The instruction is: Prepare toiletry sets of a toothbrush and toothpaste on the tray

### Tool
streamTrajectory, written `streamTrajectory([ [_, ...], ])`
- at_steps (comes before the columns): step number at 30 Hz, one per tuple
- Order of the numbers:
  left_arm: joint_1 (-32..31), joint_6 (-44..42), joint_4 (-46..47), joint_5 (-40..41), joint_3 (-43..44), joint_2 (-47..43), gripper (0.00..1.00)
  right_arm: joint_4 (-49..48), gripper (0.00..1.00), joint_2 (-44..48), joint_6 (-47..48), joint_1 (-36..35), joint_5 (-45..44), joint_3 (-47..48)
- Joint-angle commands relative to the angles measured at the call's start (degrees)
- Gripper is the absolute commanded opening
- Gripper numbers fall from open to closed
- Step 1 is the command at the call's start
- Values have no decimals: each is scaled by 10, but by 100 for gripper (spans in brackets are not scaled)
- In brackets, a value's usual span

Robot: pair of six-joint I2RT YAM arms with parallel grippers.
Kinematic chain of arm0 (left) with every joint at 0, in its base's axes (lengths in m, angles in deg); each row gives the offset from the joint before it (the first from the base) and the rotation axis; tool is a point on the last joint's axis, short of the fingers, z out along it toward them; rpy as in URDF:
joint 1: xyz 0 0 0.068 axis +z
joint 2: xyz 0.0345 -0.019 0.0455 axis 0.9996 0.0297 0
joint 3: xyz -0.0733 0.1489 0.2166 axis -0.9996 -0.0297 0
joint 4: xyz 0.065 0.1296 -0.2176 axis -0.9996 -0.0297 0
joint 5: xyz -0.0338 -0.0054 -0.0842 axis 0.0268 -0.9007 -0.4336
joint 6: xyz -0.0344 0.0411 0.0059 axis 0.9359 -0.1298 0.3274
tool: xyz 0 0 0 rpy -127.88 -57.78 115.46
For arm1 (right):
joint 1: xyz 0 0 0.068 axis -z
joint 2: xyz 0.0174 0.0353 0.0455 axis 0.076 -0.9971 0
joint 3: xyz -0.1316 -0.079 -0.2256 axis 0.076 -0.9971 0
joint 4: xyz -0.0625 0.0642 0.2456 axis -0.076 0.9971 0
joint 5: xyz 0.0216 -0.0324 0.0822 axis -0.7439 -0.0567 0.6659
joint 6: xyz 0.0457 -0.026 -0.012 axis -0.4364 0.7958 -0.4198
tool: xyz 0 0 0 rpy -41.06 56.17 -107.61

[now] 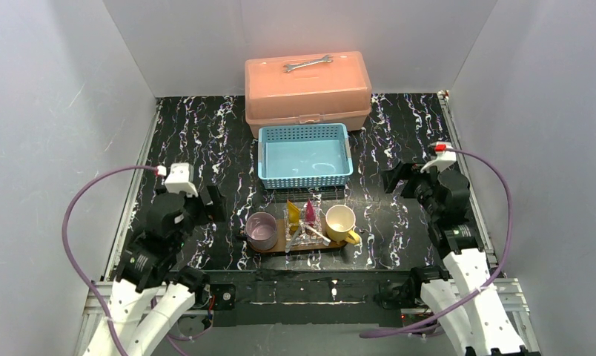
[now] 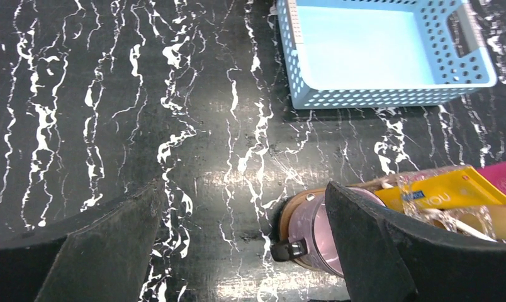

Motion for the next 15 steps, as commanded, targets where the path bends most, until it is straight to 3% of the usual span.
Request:
streamTrajectory([
  [1,3,5,-19,-35,-24,-71,98,-25,98,62,0,1,16,-31],
  [7,3,12,-19,-53,-36,-117,98,-25,98,136,2,0,30,-71],
  [15,3,10,-32,-72,-25,-90,98,-14,98,193,5,-5,34,-89],
])
